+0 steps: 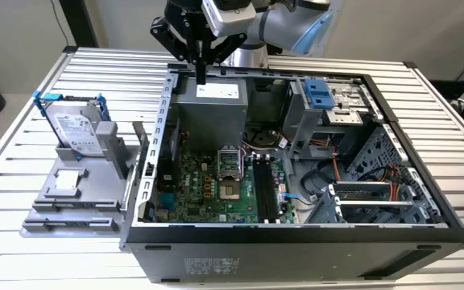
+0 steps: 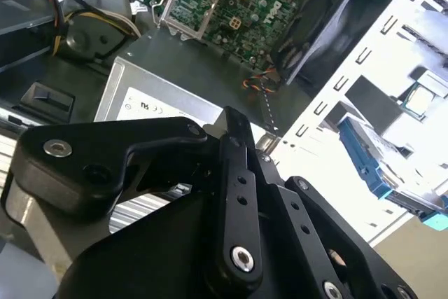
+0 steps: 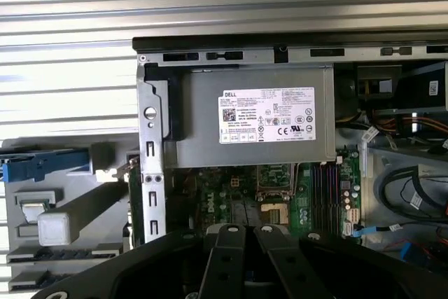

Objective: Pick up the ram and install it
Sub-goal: 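Reach for the ram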

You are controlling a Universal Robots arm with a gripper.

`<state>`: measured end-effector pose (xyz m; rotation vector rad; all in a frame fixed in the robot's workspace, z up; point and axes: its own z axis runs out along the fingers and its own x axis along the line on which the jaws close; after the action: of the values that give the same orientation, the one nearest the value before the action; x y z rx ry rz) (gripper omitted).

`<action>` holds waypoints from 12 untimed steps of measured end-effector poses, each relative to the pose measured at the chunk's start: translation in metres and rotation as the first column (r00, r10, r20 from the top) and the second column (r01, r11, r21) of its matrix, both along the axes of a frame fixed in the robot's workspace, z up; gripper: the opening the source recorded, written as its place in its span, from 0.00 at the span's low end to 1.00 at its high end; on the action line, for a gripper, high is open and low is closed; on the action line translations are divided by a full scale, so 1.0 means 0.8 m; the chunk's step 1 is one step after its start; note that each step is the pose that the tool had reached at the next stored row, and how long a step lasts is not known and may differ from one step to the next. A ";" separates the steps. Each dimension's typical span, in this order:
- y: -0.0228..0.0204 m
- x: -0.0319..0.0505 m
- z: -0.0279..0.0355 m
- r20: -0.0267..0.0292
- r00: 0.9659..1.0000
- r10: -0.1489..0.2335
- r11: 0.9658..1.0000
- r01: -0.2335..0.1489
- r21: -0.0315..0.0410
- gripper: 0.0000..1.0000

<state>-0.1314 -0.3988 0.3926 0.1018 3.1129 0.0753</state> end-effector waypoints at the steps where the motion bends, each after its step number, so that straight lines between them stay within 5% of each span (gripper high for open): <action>1: 0.0000 -0.003 0.0000 0.000 1.000 0.000 1.000 0.000 0.000 0.00; 12: 0.0007 -0.043 0.0000 -0.006 1.000 0.000 1.000 0.000 0.000 0.00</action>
<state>-0.1658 -0.3982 0.3926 0.1018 3.1191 0.0751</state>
